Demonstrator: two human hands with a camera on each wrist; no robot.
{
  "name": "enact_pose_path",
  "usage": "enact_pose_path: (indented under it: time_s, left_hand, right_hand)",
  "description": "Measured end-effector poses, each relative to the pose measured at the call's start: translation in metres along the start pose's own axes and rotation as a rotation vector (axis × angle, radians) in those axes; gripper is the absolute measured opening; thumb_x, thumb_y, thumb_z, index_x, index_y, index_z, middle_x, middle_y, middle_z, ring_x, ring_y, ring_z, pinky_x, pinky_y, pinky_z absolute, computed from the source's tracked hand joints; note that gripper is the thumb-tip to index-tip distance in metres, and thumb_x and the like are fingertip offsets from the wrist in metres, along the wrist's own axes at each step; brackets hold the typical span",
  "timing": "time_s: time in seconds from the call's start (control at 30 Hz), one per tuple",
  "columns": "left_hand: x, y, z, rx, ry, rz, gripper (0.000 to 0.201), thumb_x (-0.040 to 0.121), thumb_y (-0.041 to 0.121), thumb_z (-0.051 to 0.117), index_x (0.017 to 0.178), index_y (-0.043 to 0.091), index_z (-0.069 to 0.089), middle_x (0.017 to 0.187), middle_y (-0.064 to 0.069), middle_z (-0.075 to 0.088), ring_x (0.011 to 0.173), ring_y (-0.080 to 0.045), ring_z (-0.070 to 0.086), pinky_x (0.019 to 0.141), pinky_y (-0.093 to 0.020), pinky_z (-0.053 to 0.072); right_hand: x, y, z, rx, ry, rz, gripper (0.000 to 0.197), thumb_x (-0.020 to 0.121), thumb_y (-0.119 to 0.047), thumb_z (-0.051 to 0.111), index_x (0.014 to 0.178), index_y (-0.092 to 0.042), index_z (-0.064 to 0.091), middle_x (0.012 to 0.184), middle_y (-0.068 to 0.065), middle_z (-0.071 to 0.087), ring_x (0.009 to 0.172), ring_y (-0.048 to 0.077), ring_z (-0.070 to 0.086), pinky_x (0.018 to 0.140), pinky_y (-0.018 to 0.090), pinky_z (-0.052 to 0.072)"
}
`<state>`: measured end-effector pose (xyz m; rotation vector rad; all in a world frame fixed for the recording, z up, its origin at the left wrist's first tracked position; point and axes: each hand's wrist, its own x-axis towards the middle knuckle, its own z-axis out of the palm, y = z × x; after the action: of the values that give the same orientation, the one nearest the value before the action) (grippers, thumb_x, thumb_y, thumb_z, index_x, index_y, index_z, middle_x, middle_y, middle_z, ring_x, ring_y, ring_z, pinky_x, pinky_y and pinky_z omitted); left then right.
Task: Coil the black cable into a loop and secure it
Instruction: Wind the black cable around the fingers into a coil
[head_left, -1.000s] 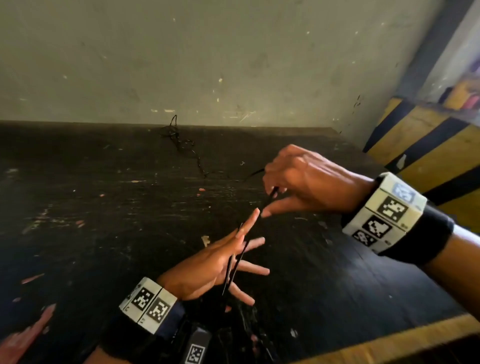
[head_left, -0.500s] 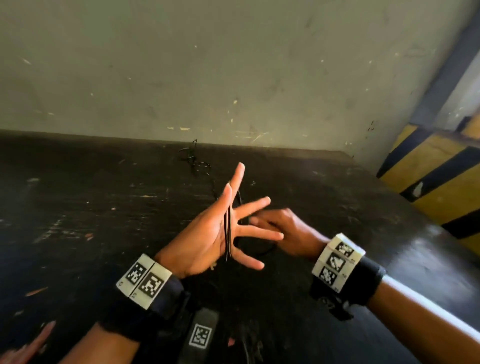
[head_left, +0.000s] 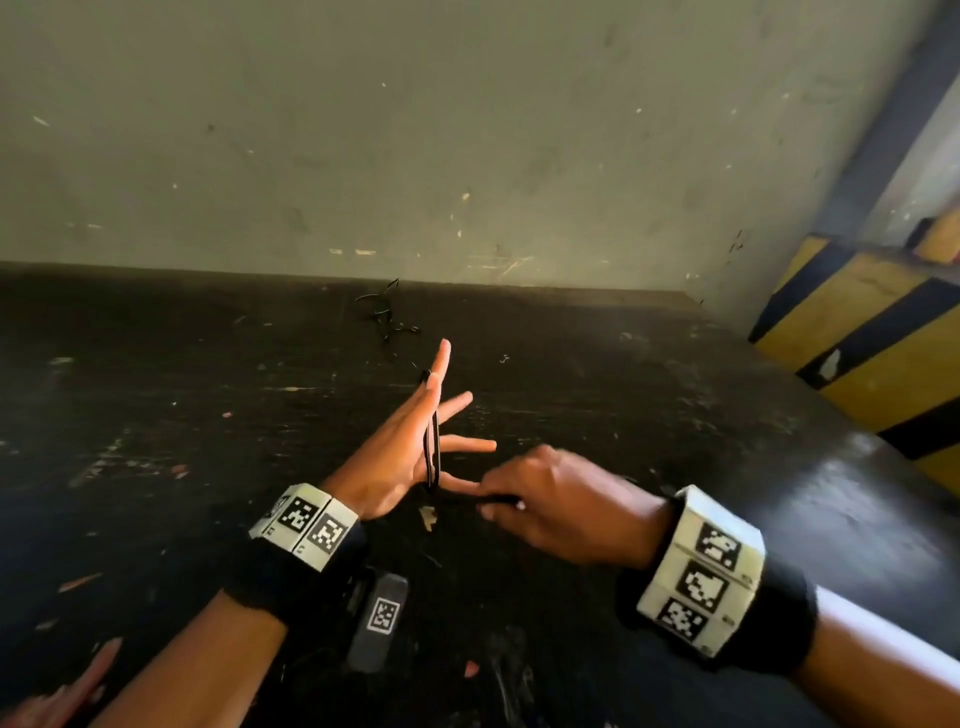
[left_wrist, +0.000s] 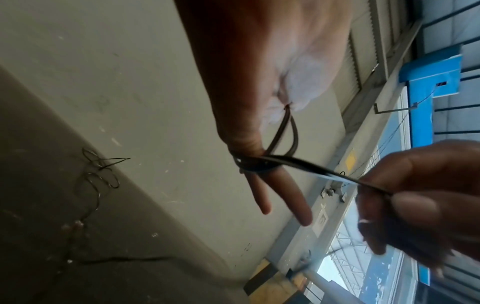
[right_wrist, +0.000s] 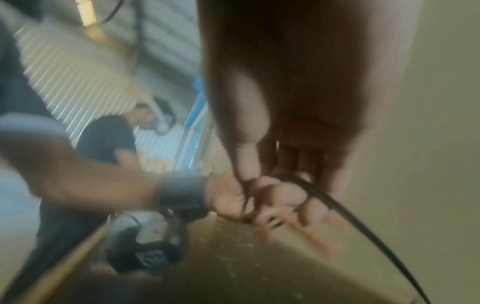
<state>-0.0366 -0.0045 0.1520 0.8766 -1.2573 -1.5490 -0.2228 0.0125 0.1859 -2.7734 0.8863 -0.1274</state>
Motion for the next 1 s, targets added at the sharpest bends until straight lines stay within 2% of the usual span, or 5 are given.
enact_pose_path:
  time_s: [0.17,0.47,0.57,0.7,1.0]
  left_hand:
    - [-0.020,0.000,0.003,0.170,-0.046,-0.042,0.051,0.083,0.062,0.027,0.127,0.073,0.005,0.159,-0.006,0.022,0.098,-0.021,0.071,0.054,-0.040,0.060]
    - [-0.055,0.001,0.019,0.017,-0.376,-0.137,0.052,0.084,0.067,0.028,0.133,0.071,0.014,0.150,-0.002,0.042,0.098,-0.042,0.068,0.038,-0.030,0.055]
    - [-0.063,0.008,0.020,-0.085,-0.427,-0.126,0.048,0.085,0.065,0.027,0.131,0.072,0.019,0.148,-0.003,0.046,0.098,-0.043,0.067,0.038,-0.031,0.055]
    - [-0.067,0.016,0.025,-0.164,-0.476,-0.121,0.047,0.086,0.062,0.025,0.131,0.072,0.018,0.148,-0.005,0.046,0.096,-0.039,0.068,0.041,-0.034,0.057]
    - [-0.051,0.031,0.013,-0.418,-0.219,0.067,0.047,0.088,0.060,0.026,0.135,0.067,0.021,0.147,-0.013,0.045,0.103,-0.042,0.066,0.053,-0.047,0.060]
  right_hand:
    - [-0.003,-0.009,-0.050,-0.240,-0.019,-0.048,0.018,0.092,-0.036,0.054,0.093,-0.021,0.064,0.081,-0.009,0.060,0.074,0.012,0.060,0.061,0.022,0.037]
    - [0.036,0.019,-0.117,-0.203,0.141,-0.179,0.035,0.085,-0.043,0.061,0.088,-0.011,0.073,0.074,-0.007,0.064,0.065,0.011,0.060,0.061,0.026,0.047]
    - [0.043,0.033,-0.109,-0.095,0.148,-0.150,0.030,0.088,-0.034,0.061,0.095,-0.008,0.075,0.078,-0.011,0.063,0.067,0.000,0.057,0.063,0.009,0.040]
    - [0.049,0.039,-0.078,-0.041,0.192,-0.152,0.026,0.091,-0.030,0.057,0.098,-0.011,0.073,0.087,0.004,0.073,0.073,0.016,0.065,0.067,0.029,0.052]
    - [0.039,0.026,0.023,0.365,0.156,0.006,0.015,0.096,-0.018,0.050,0.100,-0.016,0.064,0.088,0.005,0.070,0.077,0.017,0.068,0.068,0.025,0.055]
